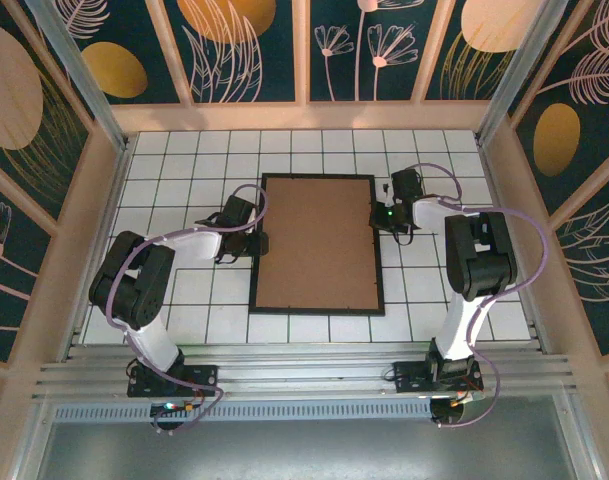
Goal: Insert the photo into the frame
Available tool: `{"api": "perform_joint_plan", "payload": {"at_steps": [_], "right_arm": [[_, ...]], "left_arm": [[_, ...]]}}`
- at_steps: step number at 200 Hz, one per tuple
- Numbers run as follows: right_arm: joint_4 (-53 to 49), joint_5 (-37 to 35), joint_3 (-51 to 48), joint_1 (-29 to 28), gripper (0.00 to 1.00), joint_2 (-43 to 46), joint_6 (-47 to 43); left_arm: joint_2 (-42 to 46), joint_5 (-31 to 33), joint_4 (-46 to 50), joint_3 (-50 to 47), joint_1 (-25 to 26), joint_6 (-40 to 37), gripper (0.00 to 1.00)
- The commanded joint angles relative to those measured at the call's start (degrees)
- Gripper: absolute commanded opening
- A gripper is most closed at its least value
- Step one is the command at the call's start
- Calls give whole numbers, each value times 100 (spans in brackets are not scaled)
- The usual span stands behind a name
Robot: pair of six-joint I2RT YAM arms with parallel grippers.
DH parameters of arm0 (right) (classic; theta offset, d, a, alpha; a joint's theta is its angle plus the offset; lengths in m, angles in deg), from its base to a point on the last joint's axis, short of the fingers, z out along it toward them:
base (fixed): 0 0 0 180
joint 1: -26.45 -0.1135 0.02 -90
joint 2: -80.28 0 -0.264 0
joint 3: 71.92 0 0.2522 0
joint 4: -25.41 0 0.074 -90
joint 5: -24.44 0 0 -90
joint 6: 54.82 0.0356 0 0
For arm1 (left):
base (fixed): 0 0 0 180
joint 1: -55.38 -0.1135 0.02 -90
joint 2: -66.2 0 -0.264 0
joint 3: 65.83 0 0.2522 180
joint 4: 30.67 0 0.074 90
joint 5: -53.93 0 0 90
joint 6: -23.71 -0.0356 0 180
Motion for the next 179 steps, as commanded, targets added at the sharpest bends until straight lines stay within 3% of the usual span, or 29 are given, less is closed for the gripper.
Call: {"api": "perform_joint_plan", "payload": {"at_steps": [1, 35, 78, 142, 179], "right_arm": [[-260, 270, -38, -134, 19, -274, -60], [-260, 217, -73, -99, 19, -245, -57], [-261, 215, -91, -74, 19, -227, -75], [-260, 196, -82, -54, 19, -224, -90], [-260, 205, -85, -49, 19, -225, -88]], "left_arm": [[-33, 360, 214, -9, 168, -59, 52], [690, 673, 158, -203, 95, 127, 58], [1321, -94, 202, -745, -174, 387, 58], [1811, -1348, 546, -1495, -147, 660, 47], [1978, -1351, 784, -1567, -133, 597, 36]]}}
